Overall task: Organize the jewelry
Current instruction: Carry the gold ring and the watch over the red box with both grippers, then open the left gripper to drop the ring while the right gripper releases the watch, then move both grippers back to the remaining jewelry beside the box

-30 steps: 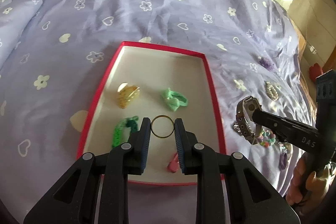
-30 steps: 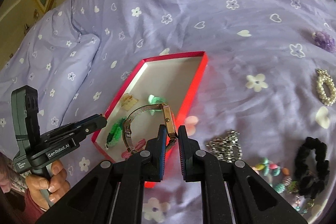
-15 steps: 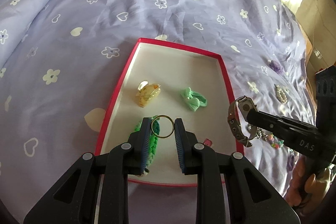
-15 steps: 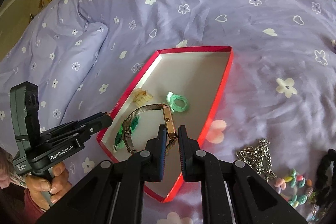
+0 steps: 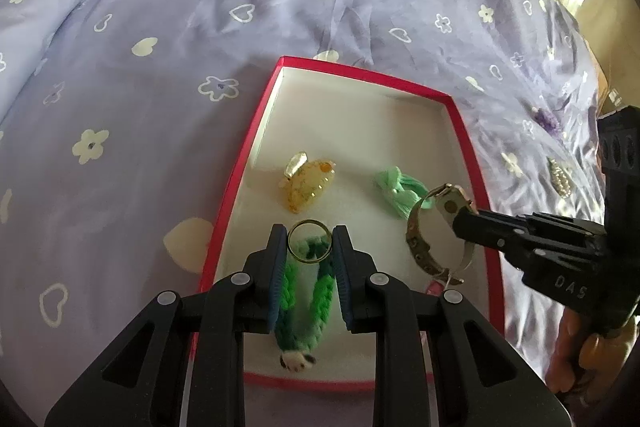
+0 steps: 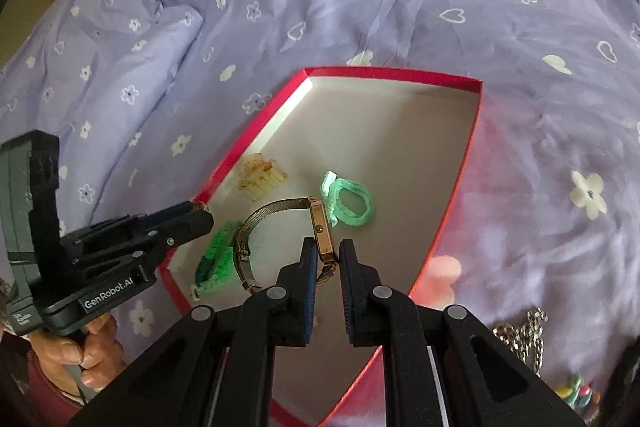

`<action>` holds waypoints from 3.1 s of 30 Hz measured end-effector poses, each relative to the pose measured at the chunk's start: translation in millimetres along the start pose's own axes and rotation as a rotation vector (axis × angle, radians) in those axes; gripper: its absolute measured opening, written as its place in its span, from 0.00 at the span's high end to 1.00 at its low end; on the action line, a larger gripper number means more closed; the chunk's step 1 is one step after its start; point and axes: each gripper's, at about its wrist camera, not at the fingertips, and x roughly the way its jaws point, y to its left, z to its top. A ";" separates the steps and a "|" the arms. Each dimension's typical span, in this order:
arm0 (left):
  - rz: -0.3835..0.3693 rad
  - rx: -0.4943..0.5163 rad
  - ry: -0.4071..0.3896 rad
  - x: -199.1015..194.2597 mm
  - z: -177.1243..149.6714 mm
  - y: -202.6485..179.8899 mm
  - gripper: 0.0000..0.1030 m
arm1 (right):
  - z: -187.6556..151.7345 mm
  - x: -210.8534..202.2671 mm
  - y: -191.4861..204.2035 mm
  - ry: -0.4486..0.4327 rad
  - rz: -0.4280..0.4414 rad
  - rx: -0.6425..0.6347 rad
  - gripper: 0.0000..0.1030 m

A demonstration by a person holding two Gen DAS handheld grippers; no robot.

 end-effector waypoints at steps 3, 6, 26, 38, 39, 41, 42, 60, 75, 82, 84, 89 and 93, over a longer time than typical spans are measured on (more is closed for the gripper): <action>0.017 0.006 0.017 11.6 3.6 2.2 0.80 | 3.0 10.9 1.1 0.025 -0.027 -0.019 0.90; 0.030 0.010 0.035 21.3 4.4 5.6 0.80 | 4.4 20.5 0.5 0.050 -0.057 -0.034 0.90; 0.045 0.003 0.065 38.0 0.3 9.3 0.75 | 2.6 25.9 -0.4 0.064 -0.019 -0.028 0.82; 0.054 0.008 0.069 37.8 0.7 8.3 0.74 | 2.1 5.9 2.4 0.021 0.006 -0.011 0.81; 0.058 0.006 0.070 37.0 1.1 8.1 0.73 | 1.7 0.7 1.7 0.011 0.011 -0.005 0.79; 0.059 -0.004 0.065 32.7 1.6 8.4 0.65 | 0.0 -11.1 0.3 -0.016 0.024 0.010 0.72; 0.057 -0.007 0.058 29.4 1.4 7.9 0.63 | -1.4 -17.7 -1.2 -0.031 0.028 0.016 0.67; -0.058 0.004 -0.038 -49.6 -31.2 -54.3 0.43 | -92.6 -145.0 -102.8 -0.192 -0.090 0.267 0.54; -0.154 0.135 0.013 -52.5 -54.9 -139.7 0.43 | -153.9 -199.9 -159.0 -0.271 -0.156 0.435 0.50; -0.182 0.216 0.034 -46.4 -62.4 -177.4 0.43 | -170.0 -206.8 -170.4 -0.276 -0.174 0.463 0.50; -0.191 0.240 0.042 -43.1 -63.4 -186.9 0.43 | -171.0 -207.3 -172.5 -0.279 -0.177 0.463 0.50; -0.217 0.295 0.068 -31.3 -65.1 -208.8 0.43 | -168.0 -199.2 -182.8 -0.264 -0.183 0.463 0.50; -0.252 0.320 0.086 -20.9 -63.6 -227.2 0.43 | -163.1 -188.7 -189.8 -0.243 -0.181 0.453 0.50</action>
